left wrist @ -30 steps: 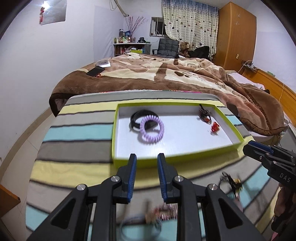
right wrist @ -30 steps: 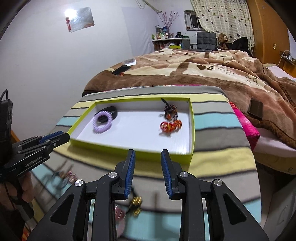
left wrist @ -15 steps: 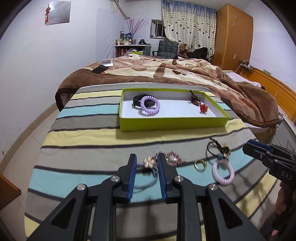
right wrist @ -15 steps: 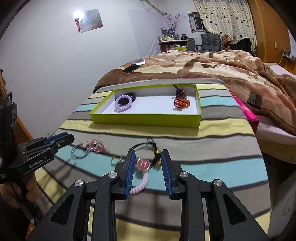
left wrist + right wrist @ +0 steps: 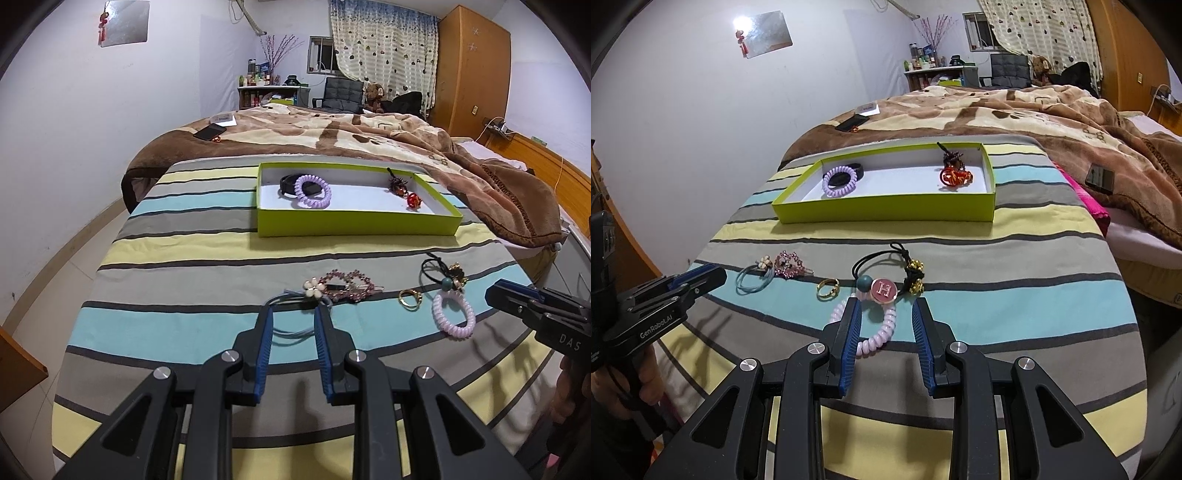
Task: Organize jewelry
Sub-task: 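Grasp the blue-corded flower hair clip with the left tool while the right grasps the pink coil bracelet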
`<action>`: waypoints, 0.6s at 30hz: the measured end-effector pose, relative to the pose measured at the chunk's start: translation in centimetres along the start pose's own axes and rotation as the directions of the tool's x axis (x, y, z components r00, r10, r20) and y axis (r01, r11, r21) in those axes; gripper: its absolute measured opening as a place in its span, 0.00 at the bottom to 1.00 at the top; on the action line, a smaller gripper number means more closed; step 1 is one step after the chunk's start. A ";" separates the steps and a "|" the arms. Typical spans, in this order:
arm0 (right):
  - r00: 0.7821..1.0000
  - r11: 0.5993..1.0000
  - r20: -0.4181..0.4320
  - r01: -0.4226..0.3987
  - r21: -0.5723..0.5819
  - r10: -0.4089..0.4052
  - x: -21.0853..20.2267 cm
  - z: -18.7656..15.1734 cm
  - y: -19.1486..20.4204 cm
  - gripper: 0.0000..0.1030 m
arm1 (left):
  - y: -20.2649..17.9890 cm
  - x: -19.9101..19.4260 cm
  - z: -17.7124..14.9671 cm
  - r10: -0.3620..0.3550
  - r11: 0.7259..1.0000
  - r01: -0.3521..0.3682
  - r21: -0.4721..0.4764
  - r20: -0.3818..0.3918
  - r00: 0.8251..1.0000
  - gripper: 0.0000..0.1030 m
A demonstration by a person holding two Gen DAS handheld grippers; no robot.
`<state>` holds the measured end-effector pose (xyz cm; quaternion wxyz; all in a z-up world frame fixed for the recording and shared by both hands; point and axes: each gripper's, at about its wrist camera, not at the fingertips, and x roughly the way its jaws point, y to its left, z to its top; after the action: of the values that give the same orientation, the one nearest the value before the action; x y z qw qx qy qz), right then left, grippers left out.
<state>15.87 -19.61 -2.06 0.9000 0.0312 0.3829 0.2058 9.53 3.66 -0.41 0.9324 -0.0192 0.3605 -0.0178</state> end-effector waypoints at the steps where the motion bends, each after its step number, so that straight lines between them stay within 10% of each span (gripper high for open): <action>1: 1.000 1.000 -0.003 0.001 0.000 -0.001 0.1 0.0 0.0 0.28 | 0.1 0.1 -0.1 -0.001 1.000 0.001 -0.002 -0.004 1.000 0.23; 18: 0.993 0.996 -0.101 0.060 -0.059 -0.066 3.5 0.1 1.1 0.28 | 0.9 4.2 0.3 0.073 0.997 -0.076 -0.013 -0.141 0.987 0.23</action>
<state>17.74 -17.18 -4.10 0.8857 -0.0169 0.4237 0.1892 12.83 4.34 -3.06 0.9046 -0.0128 0.4257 0.0189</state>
